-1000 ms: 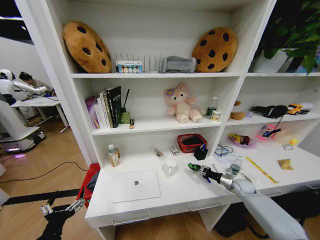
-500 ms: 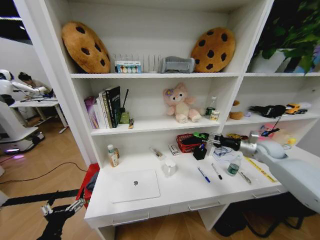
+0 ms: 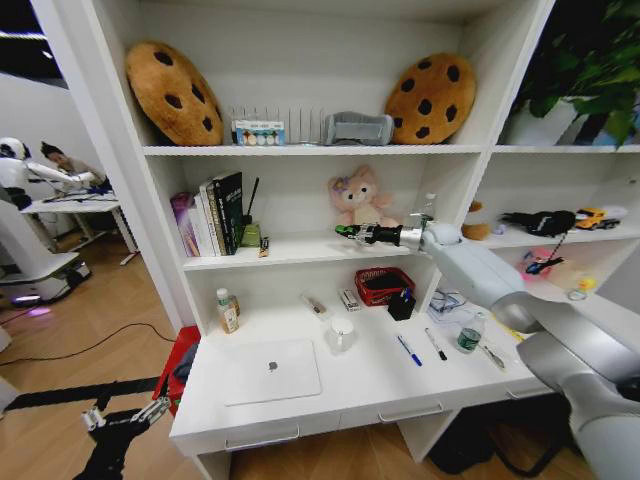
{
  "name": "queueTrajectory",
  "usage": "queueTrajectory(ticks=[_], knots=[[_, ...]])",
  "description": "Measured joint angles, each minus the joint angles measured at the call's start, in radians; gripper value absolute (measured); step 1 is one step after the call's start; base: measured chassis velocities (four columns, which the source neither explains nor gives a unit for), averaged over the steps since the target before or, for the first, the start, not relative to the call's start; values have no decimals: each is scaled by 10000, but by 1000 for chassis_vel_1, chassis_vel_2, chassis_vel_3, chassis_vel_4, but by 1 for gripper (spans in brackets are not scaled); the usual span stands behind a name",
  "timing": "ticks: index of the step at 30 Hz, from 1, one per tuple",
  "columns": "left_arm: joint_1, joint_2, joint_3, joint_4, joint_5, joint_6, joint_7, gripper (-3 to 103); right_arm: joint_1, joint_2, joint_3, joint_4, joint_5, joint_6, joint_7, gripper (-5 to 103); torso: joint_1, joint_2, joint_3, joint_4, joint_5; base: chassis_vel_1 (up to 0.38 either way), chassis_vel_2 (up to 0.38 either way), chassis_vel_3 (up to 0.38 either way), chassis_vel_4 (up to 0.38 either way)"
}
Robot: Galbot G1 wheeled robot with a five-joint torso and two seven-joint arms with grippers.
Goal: Organize the objects on the table.
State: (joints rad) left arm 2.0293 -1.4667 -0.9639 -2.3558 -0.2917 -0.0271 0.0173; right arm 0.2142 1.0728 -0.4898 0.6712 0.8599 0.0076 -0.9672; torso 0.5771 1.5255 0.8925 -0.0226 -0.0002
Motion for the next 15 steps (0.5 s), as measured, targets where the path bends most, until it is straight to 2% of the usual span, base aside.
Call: queueTrajectory(ticks=[9,15], knots=[[0,0,0,-1,0,-1,2,100,-74,1300,-109,-947,-262,117,477,36,-1,1,0,1,0,0,0,0,0],[0,0,0,-1,0,-1,1,100,-191,1411,-52,-1091,-377,132,596,36,-2,1,0,0,1,0,0,0,0]])
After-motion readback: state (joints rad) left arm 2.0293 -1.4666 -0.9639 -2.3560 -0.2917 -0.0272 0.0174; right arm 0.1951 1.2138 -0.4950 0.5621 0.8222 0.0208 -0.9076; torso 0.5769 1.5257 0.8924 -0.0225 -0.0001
